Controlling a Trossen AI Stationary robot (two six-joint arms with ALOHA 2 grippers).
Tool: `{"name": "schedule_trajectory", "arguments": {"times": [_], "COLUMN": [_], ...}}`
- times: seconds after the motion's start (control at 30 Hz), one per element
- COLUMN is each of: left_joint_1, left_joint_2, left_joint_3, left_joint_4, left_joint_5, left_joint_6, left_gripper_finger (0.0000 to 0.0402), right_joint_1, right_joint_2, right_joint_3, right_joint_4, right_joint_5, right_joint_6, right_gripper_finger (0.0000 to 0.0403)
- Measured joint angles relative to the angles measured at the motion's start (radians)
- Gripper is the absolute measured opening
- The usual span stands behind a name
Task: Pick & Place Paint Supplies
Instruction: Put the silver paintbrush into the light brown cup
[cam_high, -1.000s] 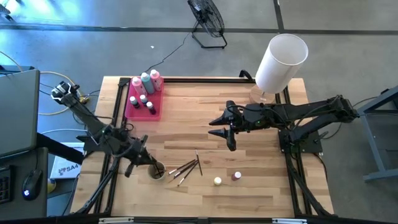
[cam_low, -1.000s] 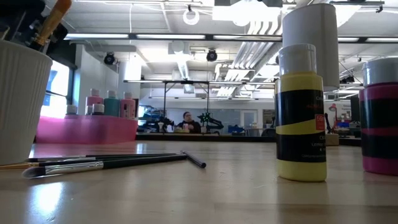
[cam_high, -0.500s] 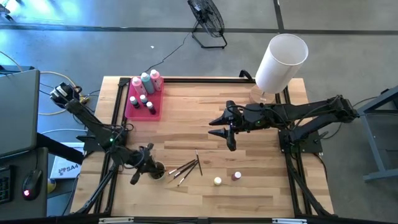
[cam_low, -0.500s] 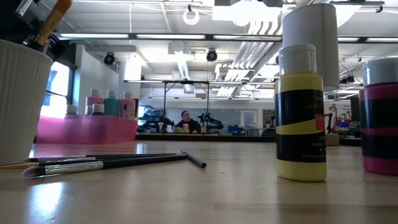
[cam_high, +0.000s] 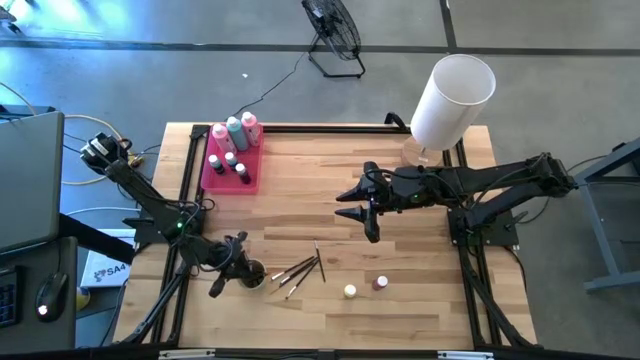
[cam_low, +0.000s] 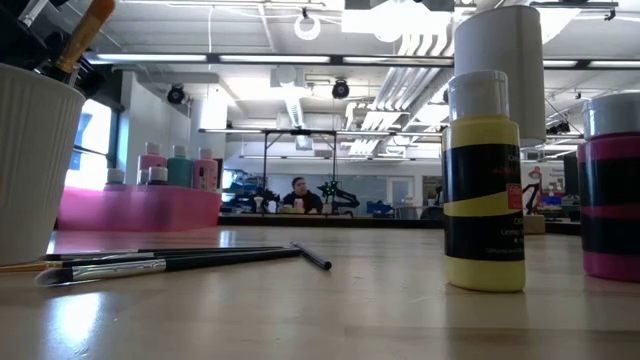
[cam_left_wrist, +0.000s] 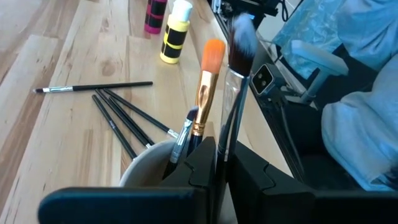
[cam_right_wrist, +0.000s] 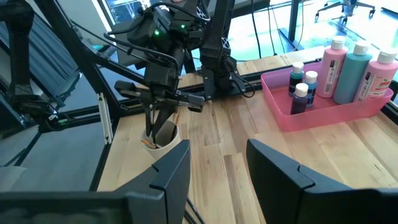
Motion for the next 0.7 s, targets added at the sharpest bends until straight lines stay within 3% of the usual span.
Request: {"name": "schedule_trajectory", "arguments": {"times": [0.47, 0.7], "left_joint_1": [0.000, 0.000], "left_joint_2": [0.000, 0.000], "left_joint_3": [0.000, 0.000], "left_joint_4": [-0.013, -0.025], "left_joint_5": [0.000, -0.025], "left_joint_6": [0.000, 0.001], "left_gripper_finger": [0.0038, 0.0101], "right_joint_1": [0.000, 0.000], "right_joint_2": [0.000, 0.000], "right_joint_3": [0.000, 0.000], "right_joint_4": [-0.001, -0.002], "right_joint_5": [-0.003, -0.058], "right_joint_6": [-0.004, -0.004], "right_gripper_finger": [0.0152, 0.0152]}}
